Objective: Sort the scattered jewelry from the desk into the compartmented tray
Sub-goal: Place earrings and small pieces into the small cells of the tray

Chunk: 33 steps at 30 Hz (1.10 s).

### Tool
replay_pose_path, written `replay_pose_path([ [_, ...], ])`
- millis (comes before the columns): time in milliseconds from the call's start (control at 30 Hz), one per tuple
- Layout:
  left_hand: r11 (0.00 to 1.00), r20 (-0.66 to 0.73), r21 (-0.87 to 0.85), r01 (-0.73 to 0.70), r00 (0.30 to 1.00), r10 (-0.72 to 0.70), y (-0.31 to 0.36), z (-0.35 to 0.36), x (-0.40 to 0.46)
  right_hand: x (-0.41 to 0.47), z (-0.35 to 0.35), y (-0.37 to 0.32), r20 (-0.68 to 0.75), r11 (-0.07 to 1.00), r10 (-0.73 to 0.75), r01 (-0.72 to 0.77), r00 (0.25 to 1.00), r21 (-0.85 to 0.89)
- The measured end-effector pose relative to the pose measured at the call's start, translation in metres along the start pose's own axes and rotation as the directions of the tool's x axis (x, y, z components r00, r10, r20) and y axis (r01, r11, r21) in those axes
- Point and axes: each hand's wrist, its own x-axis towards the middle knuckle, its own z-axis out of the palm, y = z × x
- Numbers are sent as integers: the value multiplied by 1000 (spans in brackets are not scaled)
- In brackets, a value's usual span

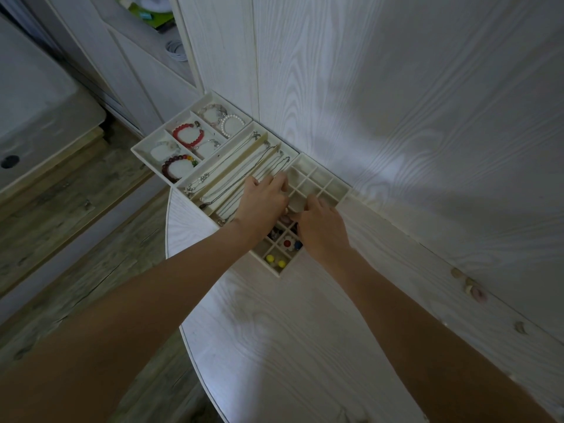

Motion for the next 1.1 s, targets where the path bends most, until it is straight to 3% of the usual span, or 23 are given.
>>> replay_pose_path([
  [100, 997, 15, -75, -3, 1000, 4, -5, 2, 0, 1, -1, 0, 5, 1000, -4, 4, 1000, 6],
  [600, 990, 80, -133, 46, 996, -36, -5, -2, -3, -1, 1, 1, 5, 1000, -11, 11, 1000, 2],
  [1100, 992, 75, -118, 42, 997, -34, -2, -5, -6, -4, 1, 2, -30, 998, 7, -5, 1000, 61],
])
